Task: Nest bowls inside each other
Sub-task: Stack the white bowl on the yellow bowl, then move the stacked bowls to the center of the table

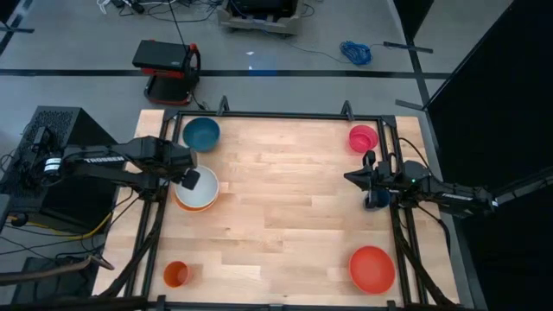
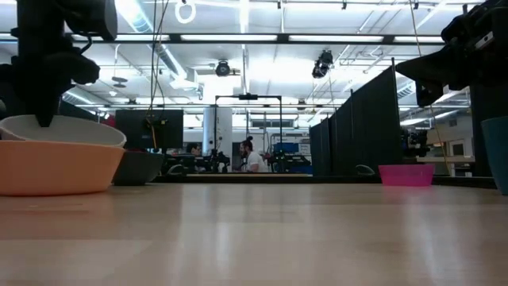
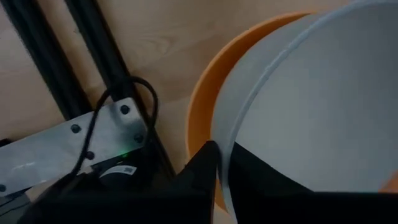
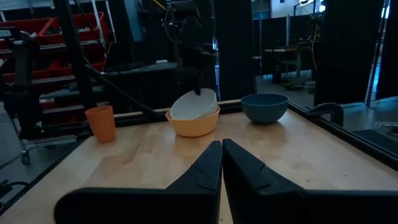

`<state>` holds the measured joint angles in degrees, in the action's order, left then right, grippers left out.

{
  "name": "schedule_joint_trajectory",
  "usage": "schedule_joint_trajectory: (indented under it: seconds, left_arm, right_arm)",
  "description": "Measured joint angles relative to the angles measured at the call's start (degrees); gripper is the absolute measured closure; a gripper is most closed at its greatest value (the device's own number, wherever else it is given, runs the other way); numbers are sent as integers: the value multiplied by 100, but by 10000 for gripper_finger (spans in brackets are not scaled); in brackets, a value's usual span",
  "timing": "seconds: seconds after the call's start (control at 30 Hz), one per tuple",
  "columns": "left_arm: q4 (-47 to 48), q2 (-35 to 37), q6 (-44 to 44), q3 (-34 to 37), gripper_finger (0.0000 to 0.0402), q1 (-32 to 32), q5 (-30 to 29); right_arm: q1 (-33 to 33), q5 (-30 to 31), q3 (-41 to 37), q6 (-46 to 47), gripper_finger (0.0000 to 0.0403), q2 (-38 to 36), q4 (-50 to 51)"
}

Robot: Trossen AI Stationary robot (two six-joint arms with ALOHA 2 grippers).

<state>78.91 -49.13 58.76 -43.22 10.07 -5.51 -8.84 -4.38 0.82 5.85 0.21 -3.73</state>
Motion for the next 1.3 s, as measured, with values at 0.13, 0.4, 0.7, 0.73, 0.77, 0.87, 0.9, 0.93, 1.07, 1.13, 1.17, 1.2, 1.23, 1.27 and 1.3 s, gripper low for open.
schedule_joint_trajectory:
  seconds: [0.13,0.4,0.7,0.73,0.77,0.87,0.9,0.93,1.07,1.13,1.17,1.2,1.23,1.27,1.3]
  left_arm:
    - [20,-1,35,0,339,0,23]
    - [-61,-4,168,-12,286,0,54]
    - [-139,-4,152,-21,269,0,101]
    - [-148,-4,150,-22,267,0,106]
    - [-156,-4,149,-23,265,0,112]
    - [-182,-4,143,-26,260,0,127]
    - [-188,-4,142,-26,258,0,131]
    - [-187,-4,129,-30,258,0,131]
    - [-71,-6,-123,-329,259,2,122]
    - [63,-6,-140,-603,259,0,4]
    - [87,-4,-142,-746,259,0,-112]
    - [66,-4,-146,-862,259,0,-231]
    - [43,-4,-148,-948,259,0,-287]
    - [8,-6,-149,-996,259,4,-281]
    - [-29,-36,-148,-1005,259,3,-216]
  right_arm:
    - [0,0,0,-2,403,0,0]
    - [0,0,0,-4,403,0,0]
    - [0,0,0,-6,403,0,-3]
    - [0,0,0,-6,403,0,-3]
    - [0,0,0,-6,403,0,-3]
    - [0,0,0,-6,403,0,-4]
    - [0,0,0,-8,403,0,-4]
    - [0,0,0,-9,403,0,-7]
    - [0,0,0,-11,403,0,-9]
    - [0,0,0,-13,403,0,-9]
    - [0,0,0,-13,403,0,-9]
    - [0,2,0,-27,403,0,-9]
    - [0,2,0,-35,403,0,-9]
    - [0,2,0,-39,403,0,-9]
    - [0,2,0,-39,403,0,-9]
